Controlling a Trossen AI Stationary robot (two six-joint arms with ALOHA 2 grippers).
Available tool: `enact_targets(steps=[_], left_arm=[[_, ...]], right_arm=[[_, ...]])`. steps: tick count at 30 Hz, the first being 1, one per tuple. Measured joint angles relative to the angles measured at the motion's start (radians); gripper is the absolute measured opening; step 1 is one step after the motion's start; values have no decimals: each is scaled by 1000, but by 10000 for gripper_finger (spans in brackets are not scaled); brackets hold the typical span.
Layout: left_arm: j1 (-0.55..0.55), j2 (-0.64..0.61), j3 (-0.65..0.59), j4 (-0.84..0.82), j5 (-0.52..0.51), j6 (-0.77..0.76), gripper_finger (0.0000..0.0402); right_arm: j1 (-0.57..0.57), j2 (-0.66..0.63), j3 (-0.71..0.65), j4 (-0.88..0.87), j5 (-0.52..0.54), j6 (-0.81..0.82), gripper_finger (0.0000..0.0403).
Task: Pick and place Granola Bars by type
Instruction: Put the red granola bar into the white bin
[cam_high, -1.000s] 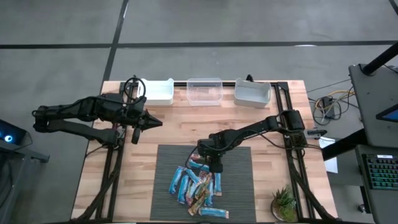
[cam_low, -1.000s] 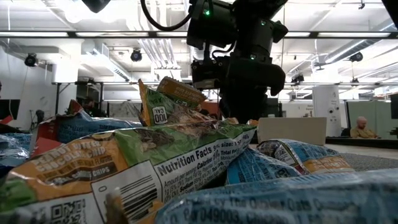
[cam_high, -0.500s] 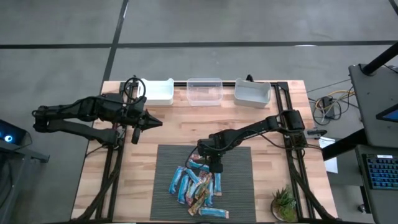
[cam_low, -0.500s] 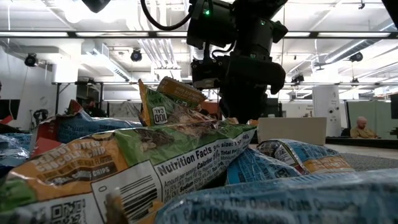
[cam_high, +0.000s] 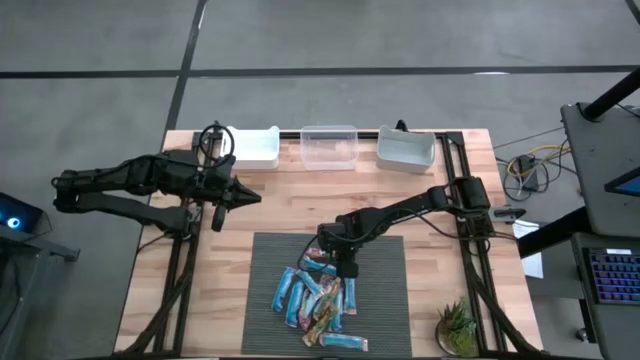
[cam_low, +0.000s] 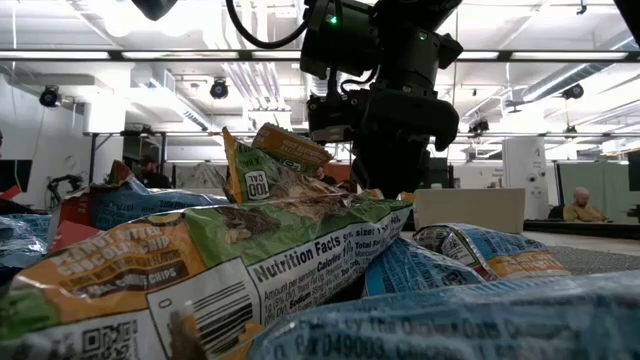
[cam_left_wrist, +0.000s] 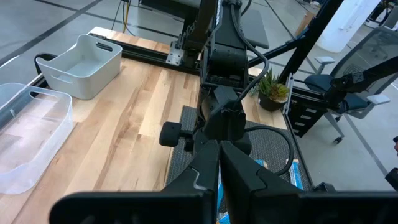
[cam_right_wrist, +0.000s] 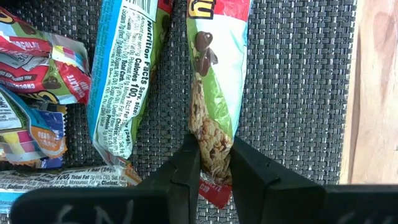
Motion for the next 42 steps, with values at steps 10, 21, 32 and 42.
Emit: enact_targets(steps=[10,21,32,42], left_arm=[[0,0,0,0,0,0,0],[0,0,0,0,0,0,0],[0,-23,0,0,-7,-1,0],[0,-70,0,0,-29,24,0]], right_arm=[[-1,-14,49,-13,1,0,61],[-16,-44,122,-41,9,-2,61],[-86,-86,190,-70,22,24,61],[-161,-106,345,-101,-9,27,61]])
